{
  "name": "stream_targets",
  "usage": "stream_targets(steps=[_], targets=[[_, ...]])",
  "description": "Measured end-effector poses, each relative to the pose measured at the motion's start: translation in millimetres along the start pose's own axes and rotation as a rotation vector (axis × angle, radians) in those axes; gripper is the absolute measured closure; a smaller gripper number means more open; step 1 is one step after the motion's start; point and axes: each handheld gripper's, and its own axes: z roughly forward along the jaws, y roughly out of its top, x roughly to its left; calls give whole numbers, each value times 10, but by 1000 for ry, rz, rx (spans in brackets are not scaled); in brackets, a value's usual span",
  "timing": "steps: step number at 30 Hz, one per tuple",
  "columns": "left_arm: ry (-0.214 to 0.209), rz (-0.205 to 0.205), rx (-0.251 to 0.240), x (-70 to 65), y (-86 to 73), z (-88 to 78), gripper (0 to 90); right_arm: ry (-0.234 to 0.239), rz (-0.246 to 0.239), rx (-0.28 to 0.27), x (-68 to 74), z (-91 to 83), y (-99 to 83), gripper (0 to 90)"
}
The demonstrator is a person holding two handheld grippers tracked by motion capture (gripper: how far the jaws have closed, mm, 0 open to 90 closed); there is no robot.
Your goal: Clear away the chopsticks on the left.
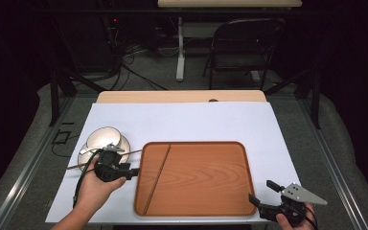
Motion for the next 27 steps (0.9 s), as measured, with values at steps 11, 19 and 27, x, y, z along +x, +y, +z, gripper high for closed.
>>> stream_targets(steps=[11,19,27], targets=[[258,338,10,53,-144,-112,553,0,4,0,0,-2,0,148],[365,488,47,126,-236,-153,533,0,6,0,-2,-1,0,148],[483,656,89,212,-368,-156,516,0,6,-2,-1,-2,0,148]])
